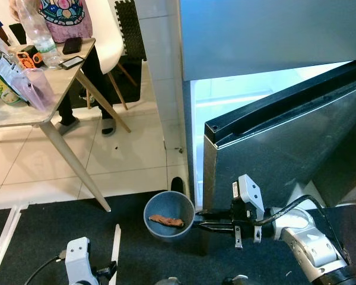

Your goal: Restocking fridge

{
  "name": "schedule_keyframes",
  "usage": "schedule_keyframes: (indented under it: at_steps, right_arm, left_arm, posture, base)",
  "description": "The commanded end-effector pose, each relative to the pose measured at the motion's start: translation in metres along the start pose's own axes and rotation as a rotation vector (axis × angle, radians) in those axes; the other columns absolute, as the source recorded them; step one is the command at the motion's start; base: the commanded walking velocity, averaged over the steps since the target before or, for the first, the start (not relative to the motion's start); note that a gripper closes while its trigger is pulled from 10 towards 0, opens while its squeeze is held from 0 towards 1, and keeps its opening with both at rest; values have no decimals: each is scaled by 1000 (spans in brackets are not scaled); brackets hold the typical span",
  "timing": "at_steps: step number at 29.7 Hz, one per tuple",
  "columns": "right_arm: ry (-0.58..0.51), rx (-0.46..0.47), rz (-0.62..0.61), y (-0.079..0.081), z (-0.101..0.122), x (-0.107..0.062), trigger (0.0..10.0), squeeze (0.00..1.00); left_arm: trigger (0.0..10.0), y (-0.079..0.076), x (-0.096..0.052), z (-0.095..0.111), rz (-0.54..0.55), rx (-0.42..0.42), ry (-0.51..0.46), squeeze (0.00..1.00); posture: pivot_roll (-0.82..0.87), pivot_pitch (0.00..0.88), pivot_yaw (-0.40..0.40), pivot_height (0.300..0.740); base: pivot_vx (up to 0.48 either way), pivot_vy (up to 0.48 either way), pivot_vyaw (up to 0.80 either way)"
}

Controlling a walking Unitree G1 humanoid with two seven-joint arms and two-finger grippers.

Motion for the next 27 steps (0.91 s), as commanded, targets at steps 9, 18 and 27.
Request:
schedule_keyframes:
  at_steps: [9,18,27]
  right_arm:
    - [-1,-25,-14,-7,-2,3,10000,0]
    - [7,-15,-13,-7,-7,2,10000,0]
    - [55,-27,-20,-9,-17,2,10000,0]
  left_arm:
    - [10000,-3,2,-19,38,-44,52,0]
    - [10000,-3,2,-25,51,-8,73,0]
    - [10000,-6,3,-26,44,-3,77,0]
  posture:
    - [-49,26,60,740]
    - [-51,23,63,740]
    - [-51,23,62,740]
  base:
    - [0,0,0]
    - [0,0,0]
    - [-28,0,0]
Point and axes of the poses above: a point about 5 cm out from each wrist's last joint towards the gripper, its own x axis pointing out of the wrist towards the gripper, its own z axis along the axis of the wrist's last joint, y = z × x, the point moved 6 cm from there along x, pointing out of the wrist towards the gripper, and after that the axes turned 15 degrees about -x, right-handed, at the moved point
